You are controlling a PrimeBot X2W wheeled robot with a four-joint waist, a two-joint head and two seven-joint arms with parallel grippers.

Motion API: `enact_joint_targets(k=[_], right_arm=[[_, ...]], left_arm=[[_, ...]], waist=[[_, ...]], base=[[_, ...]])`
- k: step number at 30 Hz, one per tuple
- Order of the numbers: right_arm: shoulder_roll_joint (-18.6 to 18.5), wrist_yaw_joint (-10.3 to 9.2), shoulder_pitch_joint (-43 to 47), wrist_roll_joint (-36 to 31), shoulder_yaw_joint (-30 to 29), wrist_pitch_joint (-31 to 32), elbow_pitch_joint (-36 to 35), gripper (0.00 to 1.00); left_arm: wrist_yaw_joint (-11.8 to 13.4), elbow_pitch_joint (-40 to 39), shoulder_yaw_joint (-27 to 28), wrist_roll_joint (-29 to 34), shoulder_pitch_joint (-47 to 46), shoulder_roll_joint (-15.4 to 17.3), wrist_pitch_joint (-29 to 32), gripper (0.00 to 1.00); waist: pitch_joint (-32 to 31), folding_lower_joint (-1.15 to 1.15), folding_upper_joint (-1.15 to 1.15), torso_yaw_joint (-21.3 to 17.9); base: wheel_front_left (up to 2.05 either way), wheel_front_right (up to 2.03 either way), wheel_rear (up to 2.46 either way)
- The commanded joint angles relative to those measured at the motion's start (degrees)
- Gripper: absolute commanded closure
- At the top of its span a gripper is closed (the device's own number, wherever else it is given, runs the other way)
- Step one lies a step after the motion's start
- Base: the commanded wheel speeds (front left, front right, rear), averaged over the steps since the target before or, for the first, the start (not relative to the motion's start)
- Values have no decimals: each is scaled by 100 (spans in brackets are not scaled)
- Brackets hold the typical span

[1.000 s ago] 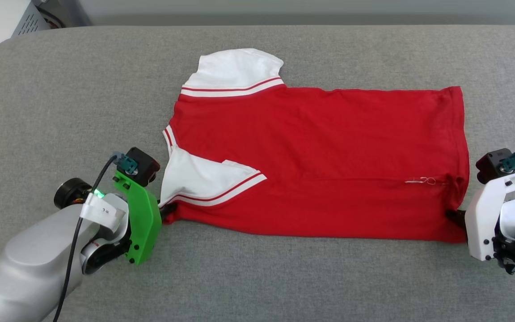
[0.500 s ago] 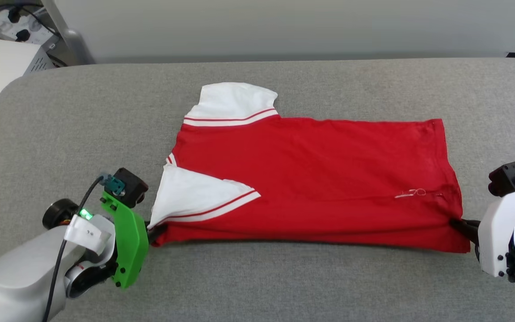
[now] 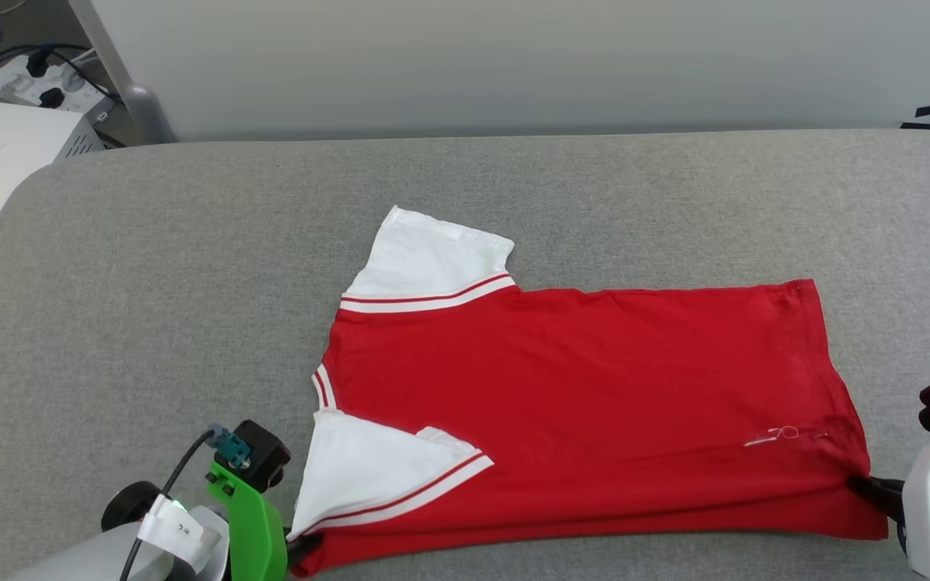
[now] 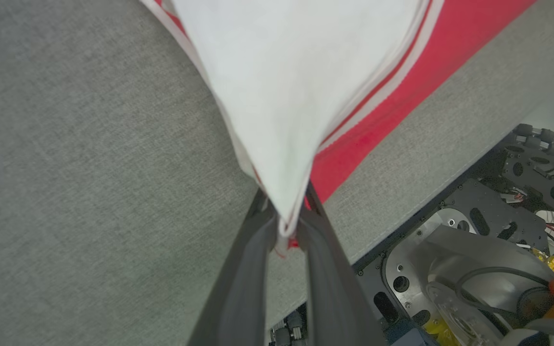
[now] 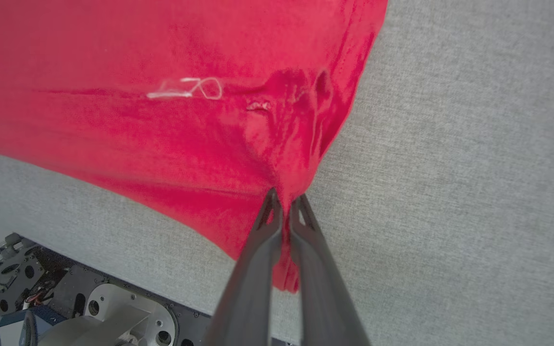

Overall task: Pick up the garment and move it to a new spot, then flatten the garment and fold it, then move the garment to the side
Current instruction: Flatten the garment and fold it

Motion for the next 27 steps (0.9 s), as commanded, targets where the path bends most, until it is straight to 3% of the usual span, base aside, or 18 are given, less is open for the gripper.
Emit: enact_joint_targets(k=[1, 10, 11, 12, 13, 14, 21, 27], right_arm=[[25, -5, 84, -129, -71, -3, 60, 100], [655, -5, 49, -411, -127, -188, 823, 100], [699, -5, 50, -451, -113, -255, 906, 100], [758, -5, 56, -474, -103, -335, 990, 87], [805, -5, 60, -479, -100, -414, 1030, 24], [848, -5, 59, -504, -110, -551, 1054, 0], [979, -5, 31, -1039, -541, -1896, 834, 0], [1418, -5, -5, -1722, -1237, -2977, 366, 0]], left_arm=[[78, 53, 15, -126, 113, 26, 31, 100], [33, 717, 65, -164, 187, -335, -217, 97], [33, 782, 68, -144, 181, -372, -253, 66], [25, 849, 69, -106, 169, -411, -305, 0], [28, 898, 83, -95, 172, -439, -365, 0], [35, 939, 100, -73, 174, -461, -441, 0], [166, 842, 347, 190, 22, -279, -1066, 0], [482, 671, 717, 469, -323, -141, -1654, 0]], waist=[[40, 0, 0, 9], [160, 0, 0, 6], [158, 0, 0, 18], [149, 0, 0, 32], [134, 0, 0, 40], [108, 0, 0, 49], [-104, 0, 0, 67], [-156, 0, 0, -14]], base=[[0, 0, 0], [0, 0, 0], [0, 0, 0], [0, 0, 0], [0, 0, 0], [0, 0, 0], [0, 0, 0], [0, 0, 0]])
